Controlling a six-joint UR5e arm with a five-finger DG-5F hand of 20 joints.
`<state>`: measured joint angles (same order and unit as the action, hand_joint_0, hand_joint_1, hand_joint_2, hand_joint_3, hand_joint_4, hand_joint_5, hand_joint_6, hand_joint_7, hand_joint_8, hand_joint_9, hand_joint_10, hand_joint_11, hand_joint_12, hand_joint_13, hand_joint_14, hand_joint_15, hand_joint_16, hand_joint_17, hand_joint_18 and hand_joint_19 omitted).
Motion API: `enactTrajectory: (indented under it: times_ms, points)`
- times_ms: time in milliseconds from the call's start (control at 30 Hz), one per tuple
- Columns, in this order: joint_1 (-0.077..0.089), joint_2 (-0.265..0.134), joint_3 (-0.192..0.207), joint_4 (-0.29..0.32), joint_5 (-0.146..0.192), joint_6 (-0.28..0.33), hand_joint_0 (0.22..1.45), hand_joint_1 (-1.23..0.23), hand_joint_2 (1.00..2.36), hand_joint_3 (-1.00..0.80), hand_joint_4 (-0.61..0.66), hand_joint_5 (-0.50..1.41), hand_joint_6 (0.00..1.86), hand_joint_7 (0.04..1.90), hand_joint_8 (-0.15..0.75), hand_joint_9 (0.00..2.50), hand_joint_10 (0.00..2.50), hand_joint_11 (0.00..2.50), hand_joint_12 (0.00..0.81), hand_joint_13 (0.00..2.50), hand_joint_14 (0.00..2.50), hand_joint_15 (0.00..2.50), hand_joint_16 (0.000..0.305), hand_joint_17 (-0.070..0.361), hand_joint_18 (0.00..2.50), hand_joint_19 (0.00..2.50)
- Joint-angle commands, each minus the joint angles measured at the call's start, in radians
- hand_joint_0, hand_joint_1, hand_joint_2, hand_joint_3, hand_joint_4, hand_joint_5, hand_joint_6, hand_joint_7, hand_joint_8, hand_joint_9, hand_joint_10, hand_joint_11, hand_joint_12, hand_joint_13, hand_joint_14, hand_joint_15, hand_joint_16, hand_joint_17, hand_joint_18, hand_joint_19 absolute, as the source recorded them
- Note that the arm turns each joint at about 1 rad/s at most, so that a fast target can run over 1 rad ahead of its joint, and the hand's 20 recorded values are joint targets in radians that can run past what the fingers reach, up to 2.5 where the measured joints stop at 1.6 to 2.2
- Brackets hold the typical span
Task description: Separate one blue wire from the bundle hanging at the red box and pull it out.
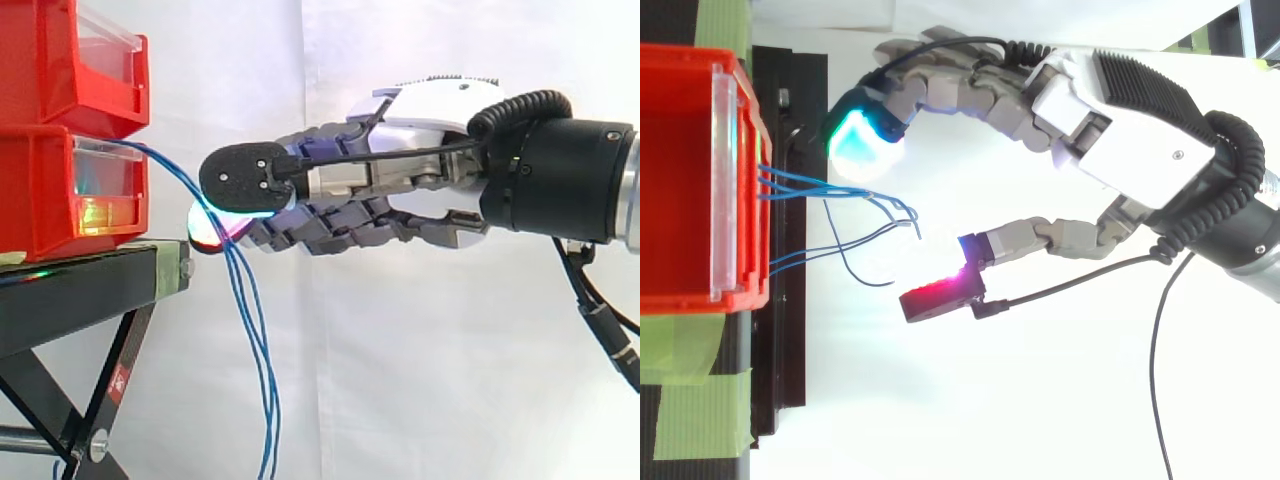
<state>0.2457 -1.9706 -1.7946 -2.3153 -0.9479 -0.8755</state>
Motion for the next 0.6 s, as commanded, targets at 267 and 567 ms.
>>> enactTrajectory:
  times_ms: [267, 567]
  points:
    - [0.006, -0.001, 0.004, 0.002, 0.02, -0.005, 0.53, -0.72, 1.0, -0.5, 0.3, -0.14, 0.5, 1.03, 0.318, 0.54, 0.0, 0.14, 0.394, 0.35, 0.01, 0.18, 0.059, 0.133, 0.25, 0.05]
    - [0.007, -0.008, 0.004, 0.024, 0.026, -0.003, 0.53, -0.72, 1.0, -0.5, 0.31, -0.14, 0.5, 1.03, 0.321, 0.55, 0.0, 0.15, 0.395, 0.36, 0.01, 0.18, 0.059, 0.132, 0.26, 0.05]
